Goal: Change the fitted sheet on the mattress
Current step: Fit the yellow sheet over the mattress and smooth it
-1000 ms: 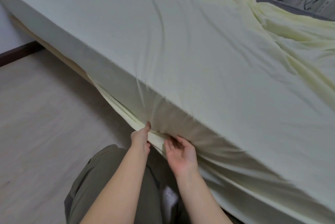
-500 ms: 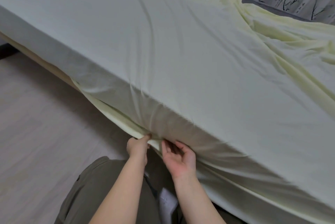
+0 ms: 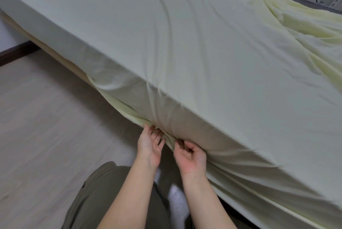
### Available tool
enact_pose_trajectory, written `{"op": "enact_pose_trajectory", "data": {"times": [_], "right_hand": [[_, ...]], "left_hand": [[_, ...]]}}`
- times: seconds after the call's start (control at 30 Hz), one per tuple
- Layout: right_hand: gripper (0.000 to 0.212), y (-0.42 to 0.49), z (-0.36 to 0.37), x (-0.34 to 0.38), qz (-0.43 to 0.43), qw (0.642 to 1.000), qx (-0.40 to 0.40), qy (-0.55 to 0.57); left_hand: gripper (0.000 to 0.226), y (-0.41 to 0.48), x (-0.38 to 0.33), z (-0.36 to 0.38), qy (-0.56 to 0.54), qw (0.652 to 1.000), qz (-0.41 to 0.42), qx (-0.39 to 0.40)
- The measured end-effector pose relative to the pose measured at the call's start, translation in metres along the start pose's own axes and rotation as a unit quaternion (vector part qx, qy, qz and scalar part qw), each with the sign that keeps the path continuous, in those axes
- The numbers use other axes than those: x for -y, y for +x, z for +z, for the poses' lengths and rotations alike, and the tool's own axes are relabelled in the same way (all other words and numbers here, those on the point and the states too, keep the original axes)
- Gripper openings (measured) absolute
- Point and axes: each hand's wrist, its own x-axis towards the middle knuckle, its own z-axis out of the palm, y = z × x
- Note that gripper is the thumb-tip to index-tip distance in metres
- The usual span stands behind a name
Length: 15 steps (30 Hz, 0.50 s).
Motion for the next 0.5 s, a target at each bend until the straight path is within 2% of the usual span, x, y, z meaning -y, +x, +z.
{"op": "enact_pose_trajectory", "data": {"times": [0.1, 0.27, 0.33, 0.43, 0.5], "right_hand": [[0.032, 0.003, 0.002, -0.005, 0.0, 0.999, -0.018, -0.026], [0.035, 0.006, 0.005, -0.006, 0.025, 0.998, -0.026, -0.042], [0.045, 0.008, 0.011, 0.0, 0.034, 0.998, -0.017, -0.05], [0.073, 0.01, 0.02, 0.009, 0.045, 0.997, -0.007, -0.057], [0.072, 0.01, 0.021, 0.011, 0.035, 0.998, -0.013, -0.057]], "left_hand": [[0.069, 0.002, 0.002, 0.002, 0.005, 1.0, 0.001, 0.017], [0.075, 0.012, 0.002, 0.005, -0.043, 0.998, -0.014, 0.039], [0.074, 0.016, 0.003, 0.007, -0.05, 0.997, -0.017, 0.054], [0.068, 0.025, 0.006, 0.013, -0.067, 0.994, -0.017, 0.079], [0.067, 0.032, 0.008, 0.018, -0.09, 0.993, -0.023, 0.079]]}}
